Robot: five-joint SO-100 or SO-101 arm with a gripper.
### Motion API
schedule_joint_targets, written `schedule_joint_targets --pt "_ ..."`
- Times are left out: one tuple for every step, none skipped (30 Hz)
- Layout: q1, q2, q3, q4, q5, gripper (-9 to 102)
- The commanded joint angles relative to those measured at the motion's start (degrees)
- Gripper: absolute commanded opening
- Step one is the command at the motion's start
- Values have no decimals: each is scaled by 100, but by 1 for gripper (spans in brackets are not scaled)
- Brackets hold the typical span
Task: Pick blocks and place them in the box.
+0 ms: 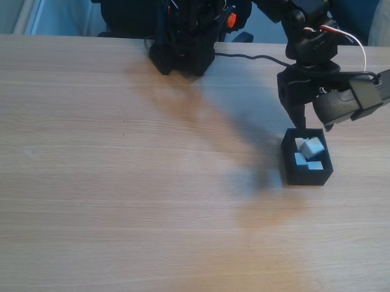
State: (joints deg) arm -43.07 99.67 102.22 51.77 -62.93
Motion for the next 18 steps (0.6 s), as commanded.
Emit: schedule_joint_targets --pt "-26 246 -334 -26 9 14" --pt "-26 316 -308 70 9 14" --pt "-9 431 -264 202 -18 13" --pt "18 580 -193 352 -18 10" --pt "44 782 -44 466 -44 7" --pt "88 1028 141 554 -105 2" --pt "149 1310 378 598 -167 0" --pt "211 1608 650 650 -281 0" --pt "272 1916 940 703 -457 0" --pt "360 2232 1239 738 -650 0" --pt "448 2575 1564 738 -844 0" --pt "519 2918 1881 729 -1020 0" --pt "606 3243 2188 729 -1204 0" --pt "694 3586 2487 738 -1354 0" --pt "765 3911 2777 738 -1494 0" --pt "844 4228 3032 747 -1626 0" --pt "923 4518 3270 765 -1740 0" --pt "984 4799 3498 800 -1846 0"
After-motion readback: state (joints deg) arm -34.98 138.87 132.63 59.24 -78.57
